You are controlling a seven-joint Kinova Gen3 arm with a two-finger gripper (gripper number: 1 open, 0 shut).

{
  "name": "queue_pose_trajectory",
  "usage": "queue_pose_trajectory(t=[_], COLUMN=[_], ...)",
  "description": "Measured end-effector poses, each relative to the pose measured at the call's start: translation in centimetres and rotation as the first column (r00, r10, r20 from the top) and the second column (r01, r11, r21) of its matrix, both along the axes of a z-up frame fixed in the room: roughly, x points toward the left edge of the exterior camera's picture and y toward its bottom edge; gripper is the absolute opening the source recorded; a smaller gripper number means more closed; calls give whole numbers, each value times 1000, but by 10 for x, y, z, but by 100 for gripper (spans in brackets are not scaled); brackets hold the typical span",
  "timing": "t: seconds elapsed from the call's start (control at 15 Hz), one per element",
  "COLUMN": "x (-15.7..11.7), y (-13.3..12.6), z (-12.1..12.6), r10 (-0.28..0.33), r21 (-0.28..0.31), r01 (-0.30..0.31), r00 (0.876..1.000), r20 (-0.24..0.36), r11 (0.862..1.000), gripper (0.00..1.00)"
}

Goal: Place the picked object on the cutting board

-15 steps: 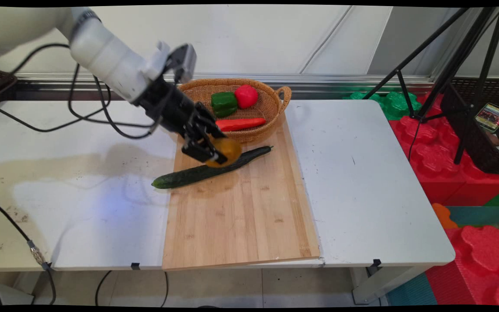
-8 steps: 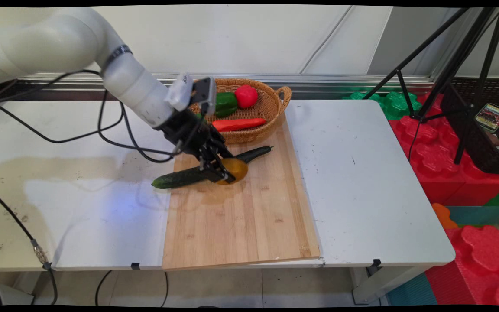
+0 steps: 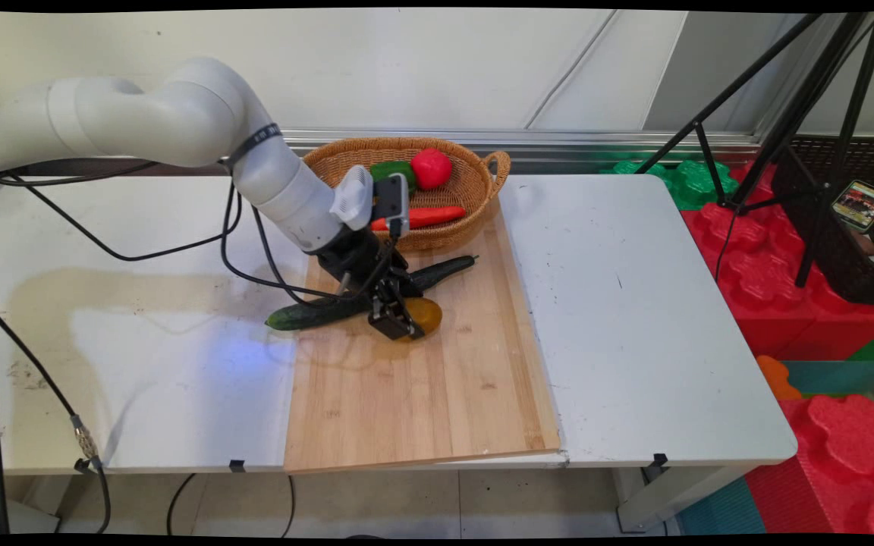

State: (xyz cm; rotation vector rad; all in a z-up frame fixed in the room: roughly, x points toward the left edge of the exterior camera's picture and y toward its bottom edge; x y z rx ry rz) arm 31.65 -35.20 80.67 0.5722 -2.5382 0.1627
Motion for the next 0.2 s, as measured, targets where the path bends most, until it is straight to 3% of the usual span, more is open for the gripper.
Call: queue_pose_trajectory(t=[0.2], x=[-5], y=[-5], z=[-6], r10=[10], r21=[-4], r01=[-10], r00=[1000], r20=[0], r11=[1000], gripper=[100])
